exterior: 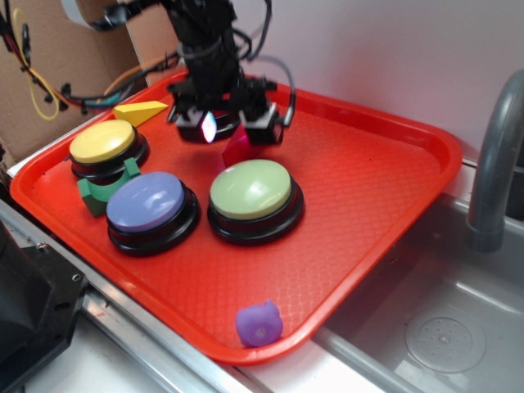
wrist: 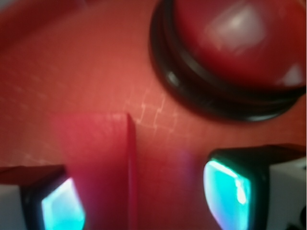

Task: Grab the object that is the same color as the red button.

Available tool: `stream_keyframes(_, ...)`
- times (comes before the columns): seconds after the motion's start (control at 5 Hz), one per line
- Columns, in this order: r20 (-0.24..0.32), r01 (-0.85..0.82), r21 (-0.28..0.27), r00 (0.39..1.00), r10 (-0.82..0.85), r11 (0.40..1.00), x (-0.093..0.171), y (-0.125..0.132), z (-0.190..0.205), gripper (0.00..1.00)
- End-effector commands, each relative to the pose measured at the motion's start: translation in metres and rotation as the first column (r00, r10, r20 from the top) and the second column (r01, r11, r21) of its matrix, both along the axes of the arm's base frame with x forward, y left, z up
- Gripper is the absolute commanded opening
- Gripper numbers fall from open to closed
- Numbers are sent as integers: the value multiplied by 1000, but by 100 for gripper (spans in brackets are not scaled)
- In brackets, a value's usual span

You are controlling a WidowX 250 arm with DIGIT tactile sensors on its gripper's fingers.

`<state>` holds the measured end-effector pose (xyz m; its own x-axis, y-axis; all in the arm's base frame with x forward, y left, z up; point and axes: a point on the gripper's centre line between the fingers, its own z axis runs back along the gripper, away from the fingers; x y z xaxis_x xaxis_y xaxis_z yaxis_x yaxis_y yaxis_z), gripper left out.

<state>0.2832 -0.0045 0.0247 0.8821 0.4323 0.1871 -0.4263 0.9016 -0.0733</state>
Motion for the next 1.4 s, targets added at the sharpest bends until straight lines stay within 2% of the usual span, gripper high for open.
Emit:
stream_keyframes(0.0,28,13,15,1000,-13,1000,7,-5,5,4)
stream_keyframes(0.2,28,59,27,998,-59,998,7,-5,14,0)
stream_keyframes(0.4,-1,175,56,985,-175,983,6,-7,48,0)
stream_keyframes(0.6,-5,245,59,969,-246,968,-2,-12,85,0)
stream_keyframes(0.8,-5,352,38,936,-352,935,-12,-23,122,0)
stream_keyframes(1.0,-58,506,-30,860,-507,862,-21,-40,147,0)
stream_keyframes(1.2,-63,573,-29,817,-573,819,-30,-49,156,0)
